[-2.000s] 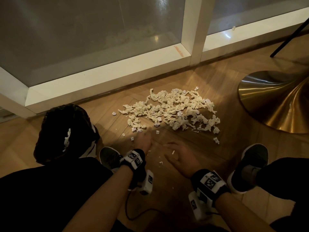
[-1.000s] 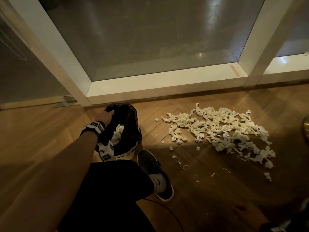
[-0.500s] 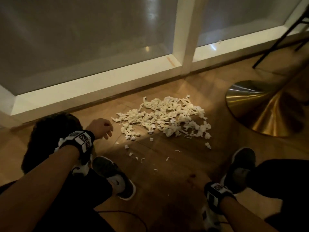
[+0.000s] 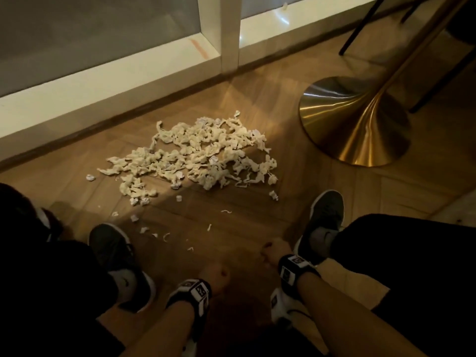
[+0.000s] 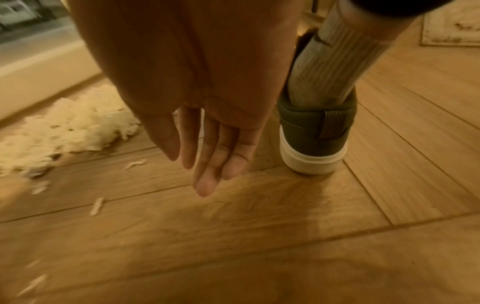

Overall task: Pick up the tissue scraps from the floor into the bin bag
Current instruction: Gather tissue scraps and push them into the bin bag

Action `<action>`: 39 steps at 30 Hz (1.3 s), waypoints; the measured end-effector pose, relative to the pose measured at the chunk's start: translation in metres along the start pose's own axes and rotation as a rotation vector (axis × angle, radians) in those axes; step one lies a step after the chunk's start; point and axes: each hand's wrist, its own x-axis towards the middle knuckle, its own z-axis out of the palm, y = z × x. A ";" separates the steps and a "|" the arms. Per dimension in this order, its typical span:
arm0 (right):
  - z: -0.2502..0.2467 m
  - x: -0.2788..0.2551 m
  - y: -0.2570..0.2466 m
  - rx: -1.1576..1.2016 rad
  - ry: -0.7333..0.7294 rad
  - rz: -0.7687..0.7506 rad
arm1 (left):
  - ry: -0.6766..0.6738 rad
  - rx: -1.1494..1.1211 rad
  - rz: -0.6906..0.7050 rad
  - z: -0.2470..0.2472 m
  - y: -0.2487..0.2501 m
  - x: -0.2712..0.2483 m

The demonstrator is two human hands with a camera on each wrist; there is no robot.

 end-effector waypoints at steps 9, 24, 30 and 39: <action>-0.050 0.100 -0.028 -0.181 0.296 -0.124 | 0.252 0.100 -0.074 -0.086 0.007 0.087; -0.064 0.181 -0.037 -0.243 0.379 -0.328 | 0.286 0.798 0.218 -0.205 0.043 0.195; -0.068 0.174 -0.046 -0.221 0.333 -0.385 | 0.239 0.670 0.299 -0.219 0.031 0.205; -0.044 0.143 -0.094 -0.018 0.240 -0.428 | 0.423 0.059 0.226 -0.217 0.038 0.166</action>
